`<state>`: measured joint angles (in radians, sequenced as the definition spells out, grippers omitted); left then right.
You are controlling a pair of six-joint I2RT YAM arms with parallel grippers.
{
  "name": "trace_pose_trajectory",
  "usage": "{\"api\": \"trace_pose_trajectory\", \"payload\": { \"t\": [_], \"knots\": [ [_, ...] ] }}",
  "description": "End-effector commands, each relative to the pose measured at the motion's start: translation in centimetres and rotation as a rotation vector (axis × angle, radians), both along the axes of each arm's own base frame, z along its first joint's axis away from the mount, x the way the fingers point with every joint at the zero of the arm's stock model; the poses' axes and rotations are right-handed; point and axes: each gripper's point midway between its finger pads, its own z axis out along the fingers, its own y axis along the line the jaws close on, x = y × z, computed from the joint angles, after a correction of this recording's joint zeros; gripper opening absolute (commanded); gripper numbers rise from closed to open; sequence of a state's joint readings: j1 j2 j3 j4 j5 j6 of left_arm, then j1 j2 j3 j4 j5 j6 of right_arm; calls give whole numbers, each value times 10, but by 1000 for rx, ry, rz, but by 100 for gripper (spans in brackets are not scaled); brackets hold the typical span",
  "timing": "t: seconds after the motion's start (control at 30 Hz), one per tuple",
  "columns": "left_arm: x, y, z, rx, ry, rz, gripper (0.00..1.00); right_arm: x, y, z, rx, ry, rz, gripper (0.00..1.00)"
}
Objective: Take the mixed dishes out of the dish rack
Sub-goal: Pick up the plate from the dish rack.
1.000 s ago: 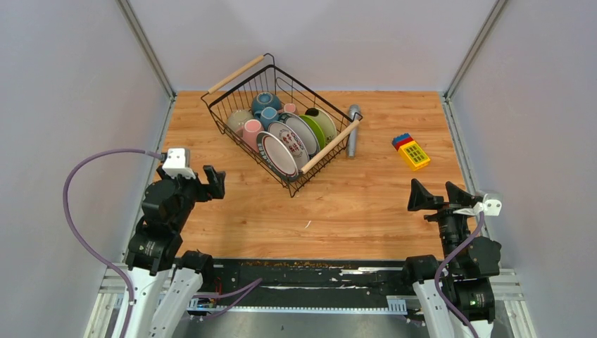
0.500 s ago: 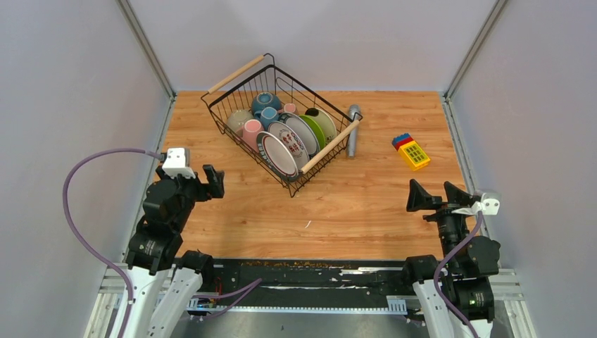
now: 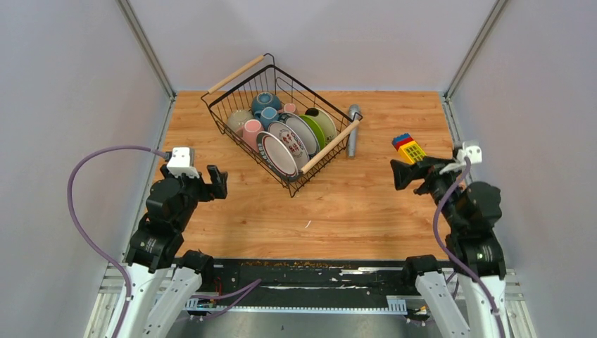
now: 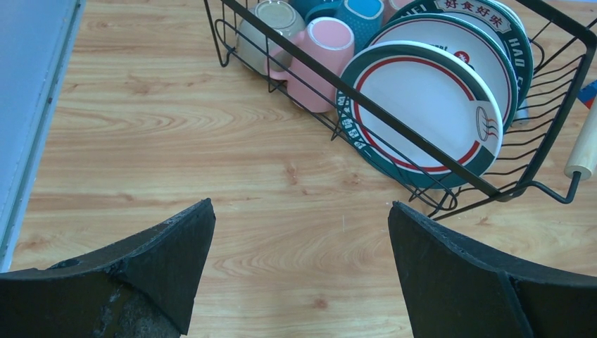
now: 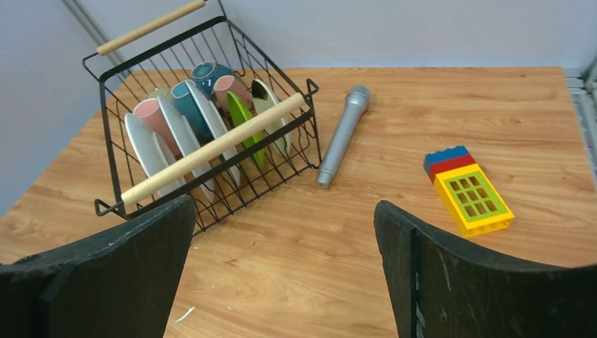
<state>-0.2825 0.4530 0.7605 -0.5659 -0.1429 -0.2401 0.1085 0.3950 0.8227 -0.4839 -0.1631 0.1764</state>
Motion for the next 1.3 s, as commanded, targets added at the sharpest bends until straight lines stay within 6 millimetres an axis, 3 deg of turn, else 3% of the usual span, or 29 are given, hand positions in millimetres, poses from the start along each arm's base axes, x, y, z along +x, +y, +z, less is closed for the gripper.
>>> {"api": "trace_pose_trajectory", "payload": {
  "t": [0.0, 0.33, 0.53, 0.83, 0.97, 1.17, 1.27],
  "knots": [
    [-1, 3, 13, 1, -33, 17, 100, 26, 24, 27, -31, 33, 136, 100],
    [1, -1, 8, 19, -19, -1, 100, 134, 62, 47, -65, 153, 319, 99],
    [2, -5, 6, 32, -11, -14, 100, 186, 89, 49, -72, 180, 470, 97],
    [4, -13, 0, 47, 13, -45, 100, 260, 130, -20, -299, 305, 463, 92],
    [4, -16, -2, 52, 18, -61, 100, 280, 149, -47, -385, 356, 471, 79],
    [4, -17, -3, 56, 19, -63, 100, 295, 167, -84, -516, 398, 464, 52],
    [4, -17, -3, 57, 19, -64, 100, 299, 170, -101, -571, 411, 462, 48]
  ]
}}
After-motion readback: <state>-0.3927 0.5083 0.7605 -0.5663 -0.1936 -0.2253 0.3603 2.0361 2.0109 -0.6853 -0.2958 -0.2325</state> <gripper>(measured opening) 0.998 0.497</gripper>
